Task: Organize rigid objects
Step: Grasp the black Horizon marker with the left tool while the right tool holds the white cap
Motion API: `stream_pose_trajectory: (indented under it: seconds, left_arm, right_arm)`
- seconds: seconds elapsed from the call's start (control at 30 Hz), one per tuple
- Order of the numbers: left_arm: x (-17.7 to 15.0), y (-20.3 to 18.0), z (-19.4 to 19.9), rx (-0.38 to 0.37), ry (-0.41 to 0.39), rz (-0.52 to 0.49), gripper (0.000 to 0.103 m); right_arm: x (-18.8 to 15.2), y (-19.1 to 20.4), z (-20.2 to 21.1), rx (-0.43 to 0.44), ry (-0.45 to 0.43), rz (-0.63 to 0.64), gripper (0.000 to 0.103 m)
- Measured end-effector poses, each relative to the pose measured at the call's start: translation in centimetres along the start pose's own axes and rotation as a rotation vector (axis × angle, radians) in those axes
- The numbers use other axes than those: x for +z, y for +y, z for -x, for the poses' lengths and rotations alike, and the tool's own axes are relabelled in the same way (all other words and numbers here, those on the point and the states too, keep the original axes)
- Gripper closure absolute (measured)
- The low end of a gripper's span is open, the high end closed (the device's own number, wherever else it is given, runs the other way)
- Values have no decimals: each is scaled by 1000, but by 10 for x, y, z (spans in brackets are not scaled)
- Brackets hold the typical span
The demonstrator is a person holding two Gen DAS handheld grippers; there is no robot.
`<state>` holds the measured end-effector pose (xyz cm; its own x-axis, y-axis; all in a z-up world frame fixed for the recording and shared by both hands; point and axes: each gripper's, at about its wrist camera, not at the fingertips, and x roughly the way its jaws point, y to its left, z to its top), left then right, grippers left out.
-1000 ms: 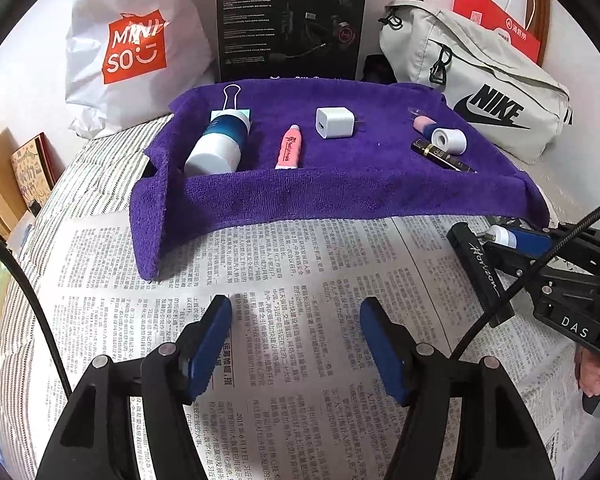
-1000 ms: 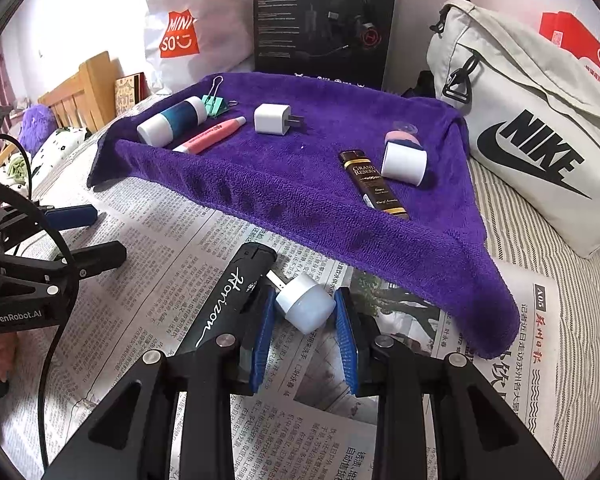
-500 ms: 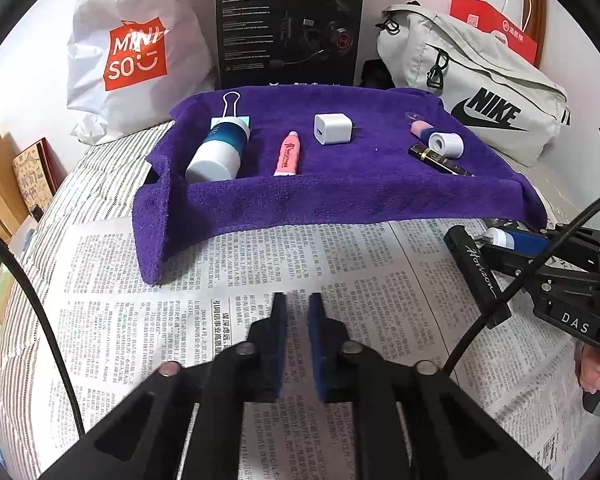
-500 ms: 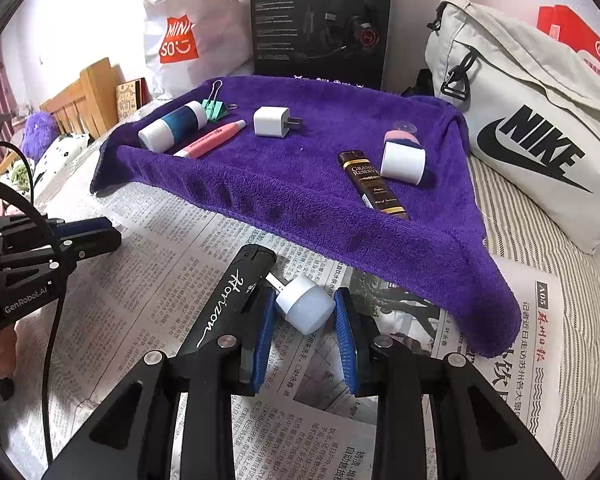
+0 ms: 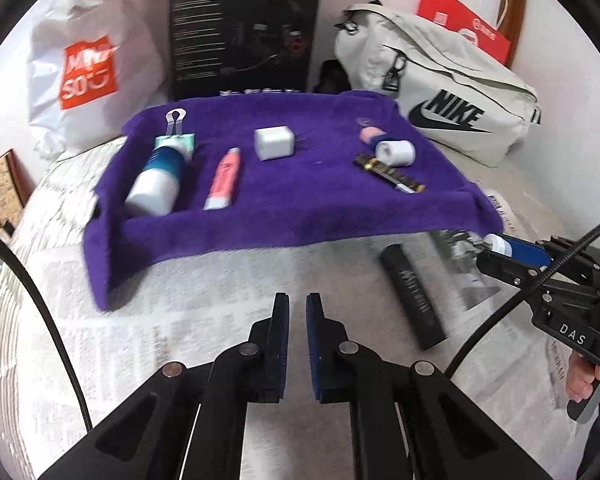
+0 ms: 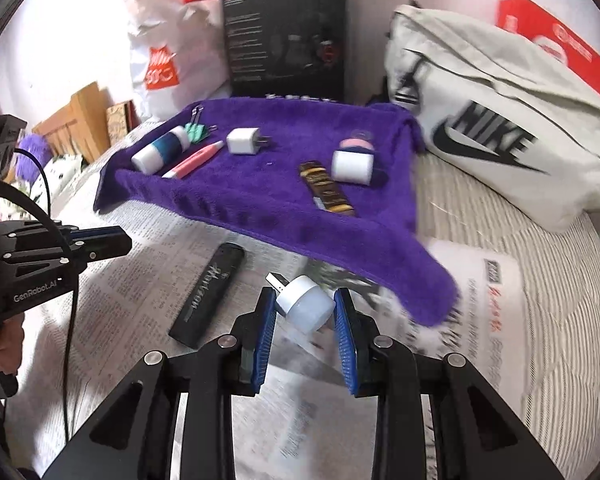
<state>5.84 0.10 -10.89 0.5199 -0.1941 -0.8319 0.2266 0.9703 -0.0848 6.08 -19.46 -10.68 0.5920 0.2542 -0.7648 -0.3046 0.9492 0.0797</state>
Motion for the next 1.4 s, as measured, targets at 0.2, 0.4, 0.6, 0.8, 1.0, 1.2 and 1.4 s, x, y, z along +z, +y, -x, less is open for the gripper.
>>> stream_pose_trajectory:
  seconds: [0.2,0.4,0.6,0.8,1.0,1.2,1.4]
  left_arm:
    - [11,-22,-9,-61,27,6,87]
    - [18,-43,-22,-99,63,14,87]
    - [19,-60,-34,-97,98,-3,71]
    - [15,-67,-37,-76,97,-14,52]
    - [10,-76,-38,-3,77,-126,66]
    - [6,-56,-33,-29,83,-115,80]
    - [3,-51,-33,-29,90,-130,75]
  right_arm:
    - [-11,-32,25,-50,-3,-42,74]
    - [-21,-58,42,-82,-8,-76,74]
    - [-27,-66,46,-76,-14,-92,74]
    - [-31,-69,47,-75,-14,-99,73]
    - [-35,-71,46,-76,-4,-107,74]
    - [-35,-69,46,-75,2,-103,74]
    - [-32,-65,45,-71,3,-90,74]
